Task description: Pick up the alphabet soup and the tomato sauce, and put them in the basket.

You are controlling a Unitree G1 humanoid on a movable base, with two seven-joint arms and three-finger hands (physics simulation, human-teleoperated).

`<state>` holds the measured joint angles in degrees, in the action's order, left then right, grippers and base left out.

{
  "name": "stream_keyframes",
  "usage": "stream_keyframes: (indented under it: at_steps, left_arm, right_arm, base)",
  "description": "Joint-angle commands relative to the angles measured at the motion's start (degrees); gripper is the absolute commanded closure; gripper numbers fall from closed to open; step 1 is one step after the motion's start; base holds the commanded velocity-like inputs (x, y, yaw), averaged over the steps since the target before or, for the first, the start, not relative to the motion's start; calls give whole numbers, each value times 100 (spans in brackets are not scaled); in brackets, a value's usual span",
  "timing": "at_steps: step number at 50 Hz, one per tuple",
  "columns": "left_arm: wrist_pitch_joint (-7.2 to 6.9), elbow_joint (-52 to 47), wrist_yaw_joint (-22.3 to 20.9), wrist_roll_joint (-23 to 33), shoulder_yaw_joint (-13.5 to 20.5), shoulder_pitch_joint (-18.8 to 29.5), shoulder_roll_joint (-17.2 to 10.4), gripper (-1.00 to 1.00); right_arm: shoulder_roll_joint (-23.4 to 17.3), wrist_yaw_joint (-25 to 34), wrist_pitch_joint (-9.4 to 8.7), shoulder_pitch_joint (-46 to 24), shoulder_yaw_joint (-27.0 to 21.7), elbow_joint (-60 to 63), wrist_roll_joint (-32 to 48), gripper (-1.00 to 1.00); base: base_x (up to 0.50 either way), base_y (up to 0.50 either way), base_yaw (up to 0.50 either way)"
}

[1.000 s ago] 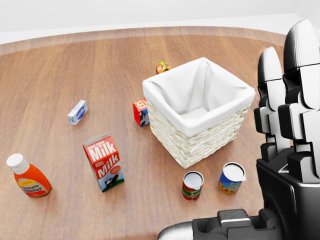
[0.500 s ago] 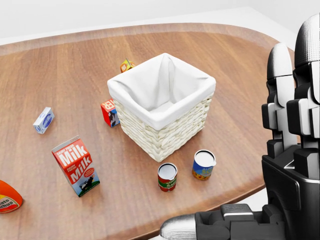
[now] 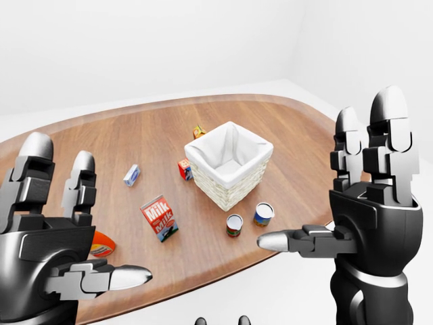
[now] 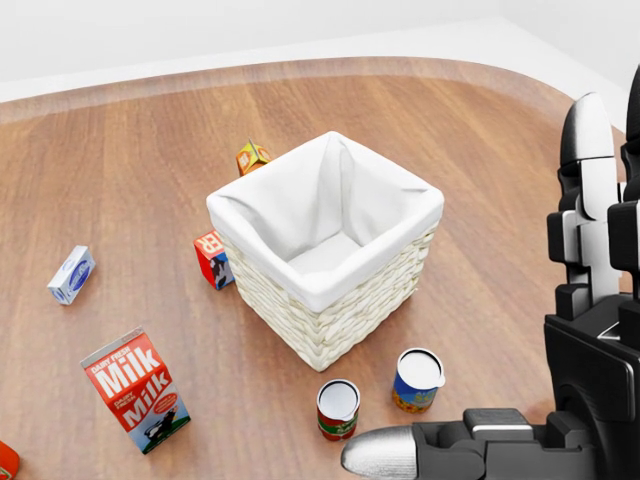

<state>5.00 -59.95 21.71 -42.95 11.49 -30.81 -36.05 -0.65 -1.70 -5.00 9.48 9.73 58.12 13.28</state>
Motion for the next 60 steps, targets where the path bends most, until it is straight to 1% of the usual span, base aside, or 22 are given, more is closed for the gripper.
stream_keyframes:
  at_steps: [1, 6, 11, 15, 18, 22, 25, 27, 32, 37, 40, 41, 44, 45, 47, 49, 50, 52, 53, 54, 59, 60]
  left_arm:
    - [0, -5, -2, 19, -34, -56, -25, -100]
    - [0, -5, -5, -27, 3, -50, -16, -100]
    - [0, -5, 9, 83, -104, -80, -43, -100]
    - [0, -5, 60, 31, -71, -39, -75, -100]
    - [0, -5, 50, 44, -84, -32, -69, -100]
    - [0, -5, 35, -69, 32, 24, -36, -100]
    - [0, -5, 31, -8, -26, 29, -34, -100]
    - [0, -5, 36, -30, -4, 52, -37, -100]
    - [0, -5, 1, -138, 96, 104, 5, -100]
    - [0, -5, -34, -188, 145, 116, 50, -100]
    - [0, -5, -35, -205, 165, 93, 39, -100]
    - [0, -4, -31, -174, 134, 82, 33, -100]
    - [0, -5, -14, -126, 76, 58, 2, -100]
    - [0, -5, -7, -130, 76, 57, -4, -100]
    - [0, -5, -11, -148, 86, 39, -15, -100]
    - [0, -5, -24, -193, 110, 11, -28, -100]
    - [0, -5, -23, -231, 142, 5, -38, -100]
    - [0, -5, -35, -299, 199, -27, -62, -100]
    - [0, -5, -38, -342, 230, -25, -68, -100]
    - [0, -5, -47, -494, 351, -48, -91, -100]
    - [0, -5, -96, -655, 528, -11, -45, -100]
    - [0, -5, -91, -611, 530, 66, -12, -100]
  right_arm:
    - [-13, -7, 0, 73, -97, -71, -30, -100]
    - [-8, -19, 0, 307, -423, -562, -203, -100]
    - [-13, 75, 0, 638, -575, -965, -281, -100]
    - [12, 177, 0, 606, -689, -1218, -349, -100]
    - [28, 217, 0, 534, -643, -1342, -289, -100]
    - [26, 234, 0, 495, -762, -1415, -220, -100]
    - [-35, 279, 0, 424, -788, -1242, 409, -100]
    - [-8, 441, 0, 378, -794, -1148, 409, -100]
    - [-42, 617, 0, 220, -705, -1123, 859, -100]
    - [-67, 822, 0, 108, -792, -1040, 1239, -100]
    - [-128, 1025, 0, 78, -841, -868, 1699, -100]
    - [-206, 1165, 0, 34, -842, -841, 2033, -100]
    - [-273, 1493, 0, 33, -786, -999, 2628, -100]
    - [-258, 1572, 0, 74, -802, -1056, 2697, -100]
    - [-270, 1705, 0, 125, -755, -1258, 3003, -100]
    - [-245, 1887, 0, 133, -793, -1367, 3158, -100]
    - [-317, 2002, 0, 147, -831, -1564, 3367, -100]
    - [-291, 2063, 0, 167, -915, -1712, 3535, -100]
    - [-280, 2115, 0, 179, -970, -1789, 3558, -100]
    - [-442, 2033, 0, 151, -1096, -2537, 3570, -100]
    - [-323, 1963, 0, 35, -1333, -3090, 3467, -100]
    - [-1040, 1957, 0, -451, -1976, -4596, 3438, -100]
  base:
    - [0, 0, 0]
    - [0, 0, 0]
    - [0, 0, 0]
    - [0, 0, 0]
    - [0, 0, 0]
    - [0, 0, 0]
    - [0, 0, 0]
    - [0, 0, 0]
    - [0, 0, 0]
    - [0, 0, 0]
    - [0, 0, 0]
    - [0, 0, 0]
    - [0, 0, 0]
    - [0, 0, 0]
    - [0, 0, 0]
    - [0, 0, 0]
    - [0, 0, 0]
    - [0, 0, 0]
    - [0, 0, 0]
    - [0, 0, 0]
    - [0, 0, 0]
    - [0, 0, 0]
